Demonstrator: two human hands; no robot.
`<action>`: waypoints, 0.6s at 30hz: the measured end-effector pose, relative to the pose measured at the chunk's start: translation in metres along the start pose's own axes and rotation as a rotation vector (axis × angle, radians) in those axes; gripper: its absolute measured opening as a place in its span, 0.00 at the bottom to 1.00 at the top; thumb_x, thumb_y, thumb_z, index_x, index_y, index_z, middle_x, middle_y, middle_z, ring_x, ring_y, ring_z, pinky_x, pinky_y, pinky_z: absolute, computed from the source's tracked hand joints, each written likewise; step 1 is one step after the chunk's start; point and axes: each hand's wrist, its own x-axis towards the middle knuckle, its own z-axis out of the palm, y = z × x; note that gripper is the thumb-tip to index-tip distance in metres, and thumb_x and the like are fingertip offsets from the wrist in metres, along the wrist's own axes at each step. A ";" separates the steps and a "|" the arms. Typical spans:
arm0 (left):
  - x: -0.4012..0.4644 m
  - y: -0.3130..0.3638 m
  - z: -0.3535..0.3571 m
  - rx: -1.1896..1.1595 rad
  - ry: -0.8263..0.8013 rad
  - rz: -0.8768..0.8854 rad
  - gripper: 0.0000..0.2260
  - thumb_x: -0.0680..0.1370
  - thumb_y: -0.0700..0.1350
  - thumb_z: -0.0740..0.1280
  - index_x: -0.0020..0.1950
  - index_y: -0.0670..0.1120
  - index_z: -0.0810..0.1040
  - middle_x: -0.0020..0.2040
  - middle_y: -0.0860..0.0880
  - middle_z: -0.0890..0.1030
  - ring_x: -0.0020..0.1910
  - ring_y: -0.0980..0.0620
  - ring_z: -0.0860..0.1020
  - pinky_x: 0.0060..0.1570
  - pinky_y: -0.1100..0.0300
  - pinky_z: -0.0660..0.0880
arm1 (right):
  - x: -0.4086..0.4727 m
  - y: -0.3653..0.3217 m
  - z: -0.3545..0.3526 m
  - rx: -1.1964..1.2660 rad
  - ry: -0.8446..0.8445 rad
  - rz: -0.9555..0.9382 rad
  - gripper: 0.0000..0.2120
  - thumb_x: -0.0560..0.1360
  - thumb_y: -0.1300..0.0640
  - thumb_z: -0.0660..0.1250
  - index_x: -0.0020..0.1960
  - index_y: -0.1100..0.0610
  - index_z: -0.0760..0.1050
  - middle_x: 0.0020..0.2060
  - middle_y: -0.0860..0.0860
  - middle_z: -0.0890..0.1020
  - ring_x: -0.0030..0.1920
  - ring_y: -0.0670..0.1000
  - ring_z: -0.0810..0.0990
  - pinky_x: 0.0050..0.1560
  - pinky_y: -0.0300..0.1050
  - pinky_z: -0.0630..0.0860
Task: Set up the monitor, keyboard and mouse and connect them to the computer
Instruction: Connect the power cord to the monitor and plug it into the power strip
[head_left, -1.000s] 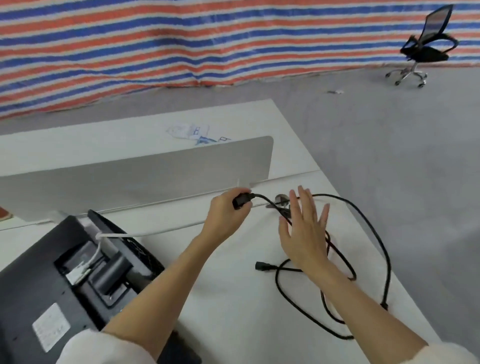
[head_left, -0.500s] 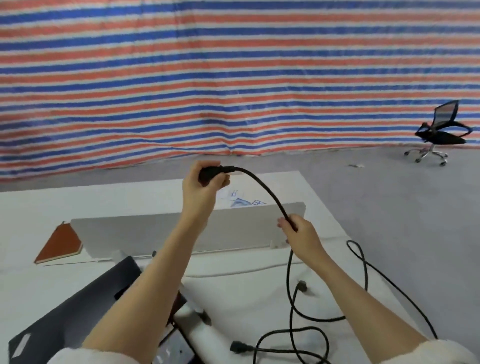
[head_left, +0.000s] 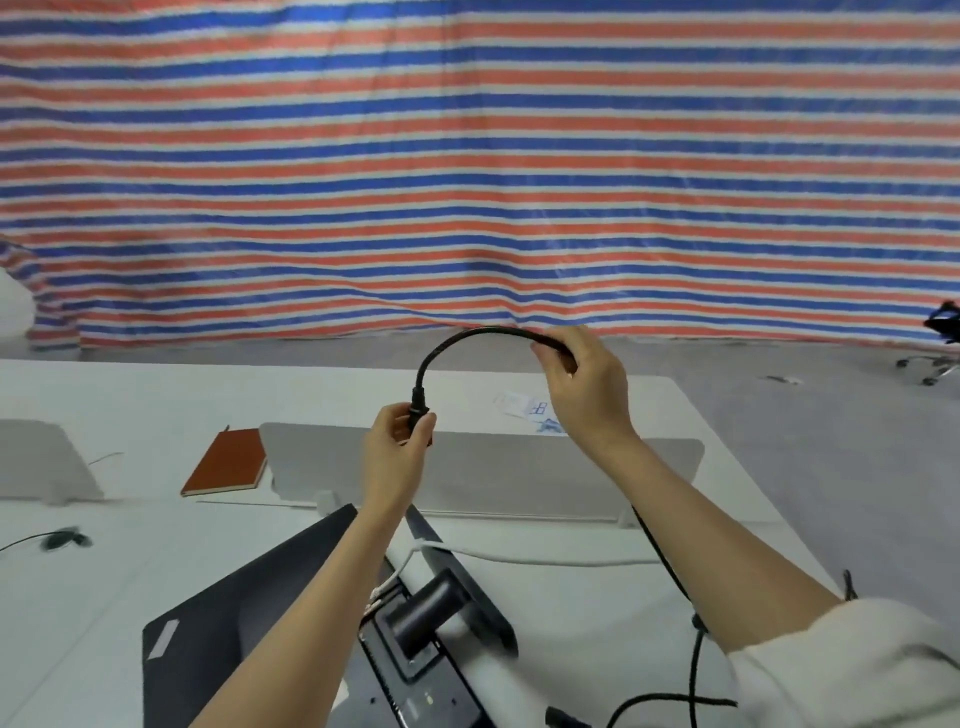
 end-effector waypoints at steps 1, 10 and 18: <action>-0.002 -0.008 -0.008 0.026 -0.002 -0.011 0.08 0.78 0.43 0.65 0.56 0.44 0.73 0.44 0.51 0.79 0.43 0.54 0.79 0.45 0.66 0.75 | -0.003 -0.007 0.009 -0.010 -0.084 -0.030 0.08 0.77 0.59 0.65 0.53 0.61 0.78 0.43 0.51 0.81 0.41 0.47 0.76 0.41 0.27 0.69; -0.048 -0.086 -0.069 0.401 -0.258 -0.011 0.09 0.73 0.46 0.72 0.52 0.50 0.80 0.47 0.57 0.80 0.49 0.57 0.76 0.50 0.66 0.71 | -0.093 -0.010 0.079 -0.237 -0.850 0.062 0.15 0.81 0.50 0.56 0.67 0.46 0.71 0.61 0.46 0.78 0.60 0.52 0.75 0.51 0.44 0.70; -0.110 -0.175 -0.093 0.552 -0.367 -0.224 0.13 0.74 0.47 0.70 0.58 0.50 0.79 0.63 0.50 0.71 0.65 0.52 0.68 0.62 0.63 0.62 | -0.189 0.016 0.136 -0.425 -1.152 0.125 0.13 0.80 0.55 0.54 0.61 0.45 0.71 0.56 0.48 0.80 0.54 0.56 0.78 0.46 0.47 0.70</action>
